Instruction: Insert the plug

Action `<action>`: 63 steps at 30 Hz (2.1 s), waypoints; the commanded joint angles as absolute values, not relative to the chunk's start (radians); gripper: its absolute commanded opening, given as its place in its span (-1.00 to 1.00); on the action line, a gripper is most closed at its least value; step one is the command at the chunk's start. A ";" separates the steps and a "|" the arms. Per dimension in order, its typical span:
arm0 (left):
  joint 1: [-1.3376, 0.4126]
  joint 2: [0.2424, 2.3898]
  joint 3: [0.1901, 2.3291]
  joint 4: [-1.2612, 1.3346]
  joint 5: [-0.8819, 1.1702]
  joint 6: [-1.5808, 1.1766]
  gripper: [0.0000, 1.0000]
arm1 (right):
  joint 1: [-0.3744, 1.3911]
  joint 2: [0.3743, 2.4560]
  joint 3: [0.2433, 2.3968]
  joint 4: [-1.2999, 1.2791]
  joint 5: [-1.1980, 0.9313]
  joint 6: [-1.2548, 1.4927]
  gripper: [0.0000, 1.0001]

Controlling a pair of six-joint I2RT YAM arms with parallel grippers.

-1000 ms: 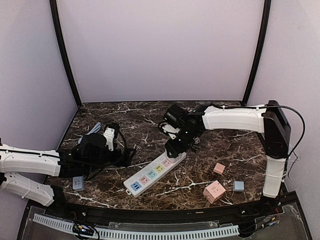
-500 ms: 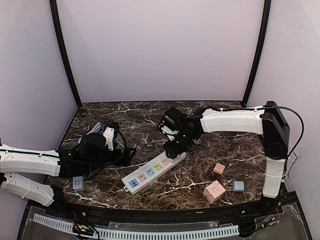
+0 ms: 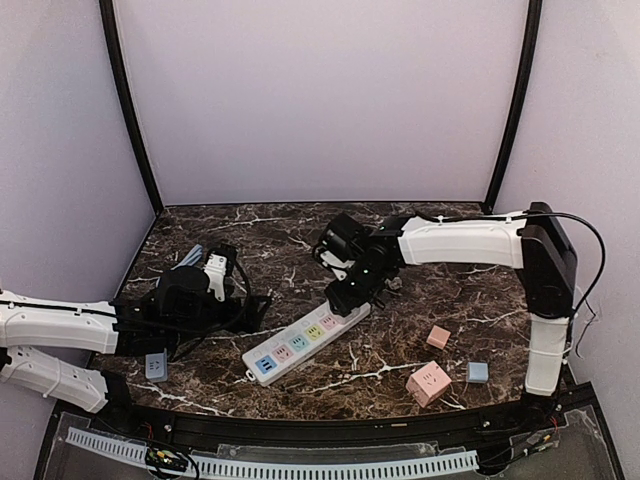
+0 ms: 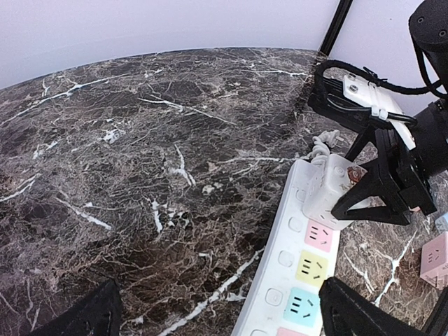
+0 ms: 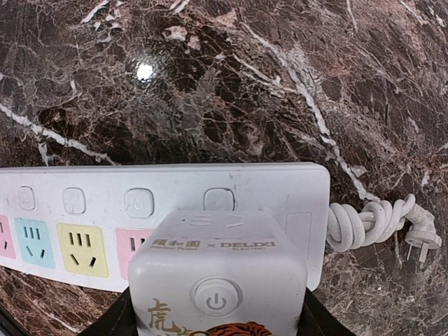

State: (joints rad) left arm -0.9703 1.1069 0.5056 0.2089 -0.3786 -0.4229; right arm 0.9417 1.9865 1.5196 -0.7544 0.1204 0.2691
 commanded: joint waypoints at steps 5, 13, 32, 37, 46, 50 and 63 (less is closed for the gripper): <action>-0.966 1.093 0.485 0.216 -0.380 -0.419 0.97 | 0.873 2.049 1.395 -0.902 0.310 0.249 -1.00; -0.965 1.095 0.484 0.221 -0.375 -0.419 0.97 | 0.842 1.973 1.391 -0.926 0.352 0.255 -1.00; -0.965 1.094 0.483 0.224 -0.374 -0.419 0.97 | 0.828 1.964 1.355 -0.907 0.310 0.250 -0.85; -0.966 1.094 0.483 0.224 -0.374 -0.417 0.97 | 0.828 1.946 1.356 -0.881 0.271 0.256 0.00; -0.966 1.088 0.480 0.224 -0.372 -0.417 0.97 | 0.828 1.842 1.380 -0.855 0.214 0.265 0.97; -0.965 1.085 0.480 0.224 -0.369 -0.418 0.97 | 0.828 1.779 1.366 -0.850 0.197 0.281 0.97; -0.966 1.069 0.478 0.222 -0.330 -0.411 0.97 | 0.830 1.522 1.101 -0.817 0.163 0.484 0.97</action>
State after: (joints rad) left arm -0.9703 1.0916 0.5014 0.2153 -0.3668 -0.4229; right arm 0.8349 1.5867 1.1782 -0.8165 0.1799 0.3862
